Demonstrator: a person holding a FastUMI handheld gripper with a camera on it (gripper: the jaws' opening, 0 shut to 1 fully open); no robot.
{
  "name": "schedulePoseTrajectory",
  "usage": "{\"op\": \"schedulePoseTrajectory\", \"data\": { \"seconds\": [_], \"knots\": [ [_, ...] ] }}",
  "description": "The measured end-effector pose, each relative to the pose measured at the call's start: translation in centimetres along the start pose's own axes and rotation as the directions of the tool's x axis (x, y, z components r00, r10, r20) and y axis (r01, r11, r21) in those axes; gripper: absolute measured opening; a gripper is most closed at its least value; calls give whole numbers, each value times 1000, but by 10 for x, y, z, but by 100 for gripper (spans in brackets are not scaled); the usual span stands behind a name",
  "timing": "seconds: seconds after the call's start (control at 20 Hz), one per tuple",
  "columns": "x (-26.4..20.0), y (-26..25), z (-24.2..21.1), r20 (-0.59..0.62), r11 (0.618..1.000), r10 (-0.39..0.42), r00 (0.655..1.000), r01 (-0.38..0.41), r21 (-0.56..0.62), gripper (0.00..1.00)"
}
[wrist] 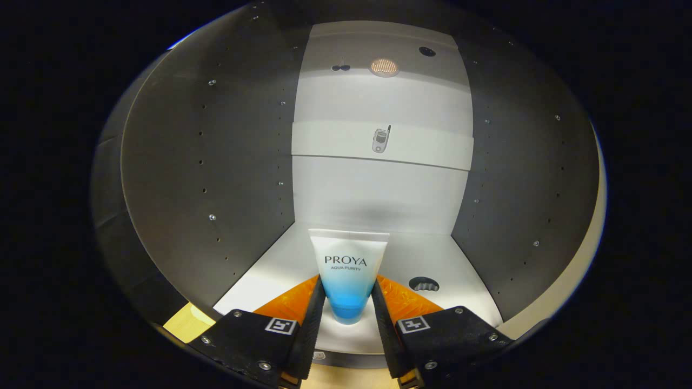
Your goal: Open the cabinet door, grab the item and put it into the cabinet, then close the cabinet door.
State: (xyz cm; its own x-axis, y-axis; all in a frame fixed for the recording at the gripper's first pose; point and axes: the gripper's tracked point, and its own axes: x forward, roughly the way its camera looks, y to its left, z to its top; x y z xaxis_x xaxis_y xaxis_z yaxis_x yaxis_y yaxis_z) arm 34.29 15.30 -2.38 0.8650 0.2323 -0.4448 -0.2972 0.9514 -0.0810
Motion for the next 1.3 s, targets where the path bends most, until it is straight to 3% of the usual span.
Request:
{"op": "schedulePoseTrajectory", "data": {
  "seconds": [0.1, 0.3, 0.8, 1.3],
  "knots": [
    [-3, -1, 0, 5, 1000, -6, 1000, 6, -6, 56],
    [-14, -4, 11, 66, 999, -33, 997, 32, 19, 95],
    [-127, 12, 24, 228, 991, -63, 972, 33, 132, 95],
    [-245, 33, 7, 330, 993, -71, 941, 34, 117, 95]
  ]
}}
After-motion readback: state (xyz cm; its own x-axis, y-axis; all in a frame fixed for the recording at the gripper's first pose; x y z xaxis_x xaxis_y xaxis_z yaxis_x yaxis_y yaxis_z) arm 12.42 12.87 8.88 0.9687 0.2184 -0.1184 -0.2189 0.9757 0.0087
